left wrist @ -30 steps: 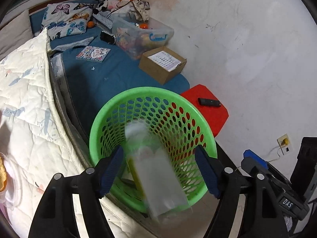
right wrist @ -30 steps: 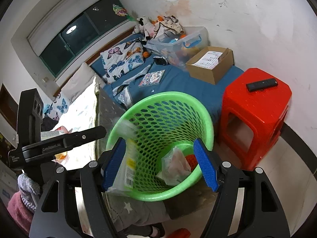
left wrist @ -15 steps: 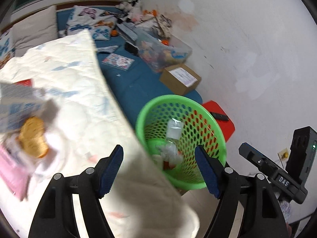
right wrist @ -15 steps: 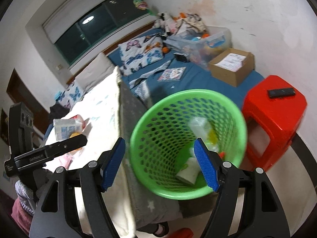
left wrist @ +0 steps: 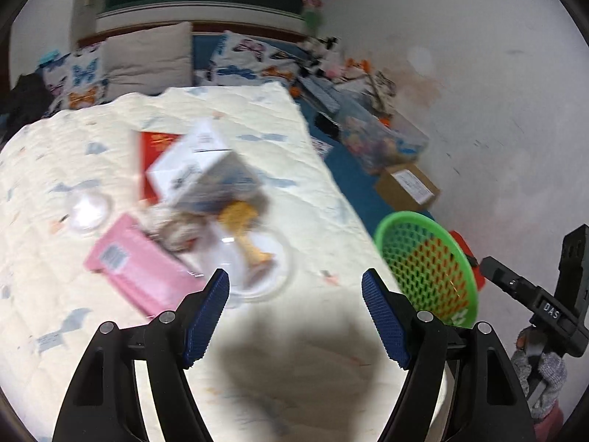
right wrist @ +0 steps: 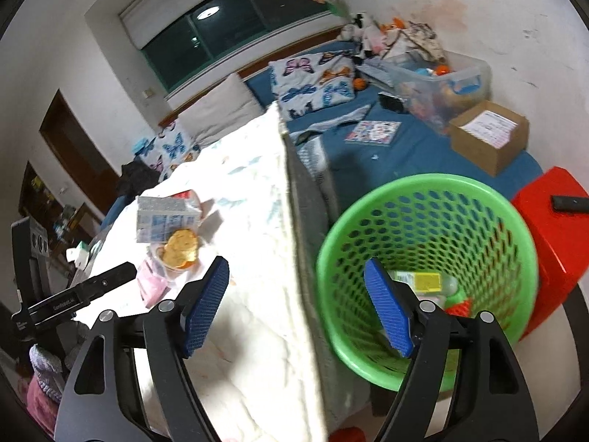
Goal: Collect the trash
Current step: 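Move both tools back over the mattress toward remaining trash, then grasp the white milk carton with the left gripper and lift it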
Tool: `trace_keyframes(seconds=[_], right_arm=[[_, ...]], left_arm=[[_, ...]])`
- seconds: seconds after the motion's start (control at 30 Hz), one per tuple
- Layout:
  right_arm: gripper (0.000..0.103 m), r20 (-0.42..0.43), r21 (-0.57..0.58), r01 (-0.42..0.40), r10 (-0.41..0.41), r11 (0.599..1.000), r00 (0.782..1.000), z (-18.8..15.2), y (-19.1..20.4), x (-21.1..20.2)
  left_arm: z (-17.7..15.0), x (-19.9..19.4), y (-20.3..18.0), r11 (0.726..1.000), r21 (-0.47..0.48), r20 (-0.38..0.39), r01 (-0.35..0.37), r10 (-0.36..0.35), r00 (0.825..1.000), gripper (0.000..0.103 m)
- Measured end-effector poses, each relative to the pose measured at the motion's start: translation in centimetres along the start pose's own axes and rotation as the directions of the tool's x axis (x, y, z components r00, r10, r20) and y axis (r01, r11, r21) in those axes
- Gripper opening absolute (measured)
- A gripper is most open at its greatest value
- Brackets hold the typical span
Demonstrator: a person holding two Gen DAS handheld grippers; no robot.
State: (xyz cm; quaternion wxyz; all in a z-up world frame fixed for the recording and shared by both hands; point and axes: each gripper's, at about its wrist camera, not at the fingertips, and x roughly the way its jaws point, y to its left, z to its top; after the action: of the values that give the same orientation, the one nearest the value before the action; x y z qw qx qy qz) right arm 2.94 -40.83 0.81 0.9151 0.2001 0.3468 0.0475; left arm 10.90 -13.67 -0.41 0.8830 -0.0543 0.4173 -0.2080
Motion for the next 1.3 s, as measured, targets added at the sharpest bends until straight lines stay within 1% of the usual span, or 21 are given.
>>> trace_keyframes(seconds=[0.17,0.3,0.47,0.53,0.7,0.97,1.1,1.3], right_arm=[[0.077,-0.026,-0.038,-0.035,0.034,0.999,0.999,0.2,2.0,1.6],[0.077,-0.053,-0.077,-0.056,0.052,0.995,0.997,0.1,3.6,2.8],[0.077,-0.096,-0.126,-0.088,0.076,0.988,0.992,-0.2,5.9,5.0],[0.077,-0.114,-0.142,-0.104,0.088,0.984,0.989,-0.4,7.0,5.8],[0.077,-0.154,-0.182,-0.144,0.116,0.973,0.981,-0.9,9.3,7.5],[0.077,-0.206,-0.213,-0.195,0.151,0.958,0.967,-1.4,12.0,9.9],[0.077,-0.214,-0.215,-0.216,0.17,0.952,0.962,-1.0,12.9,10.5],[0.077,-0.203,-0.228,-0.238,0.193,0.944,0.96,0.4,14.3,11.1]], left_arm=[[-0.7,-1.2,2.9,0.998,-0.042,0.021,-0.053,0.054,0.998,0.072],[-1.7,-2.0,5.1,0.993,-0.082,0.021,-0.09,0.092,0.996,0.072],[-2.9,-3.1,7.4,0.982,-0.102,0.027,-0.156,0.159,0.987,0.072],[-3.2,-3.4,7.9,0.977,-0.106,0.033,-0.187,0.192,0.981,0.072],[-3.8,-3.7,9.1,0.963,-0.117,0.04,-0.241,0.247,0.968,0.072],[-4.2,-3.6,10.7,0.956,-0.157,0.014,-0.249,0.254,0.967,0.072],[-4.2,-3.6,11.0,0.953,-0.165,0.013,-0.255,0.261,0.965,0.072],[-4.0,-3.4,11.4,0.95,-0.17,0.009,-0.262,0.267,0.964,0.072]])
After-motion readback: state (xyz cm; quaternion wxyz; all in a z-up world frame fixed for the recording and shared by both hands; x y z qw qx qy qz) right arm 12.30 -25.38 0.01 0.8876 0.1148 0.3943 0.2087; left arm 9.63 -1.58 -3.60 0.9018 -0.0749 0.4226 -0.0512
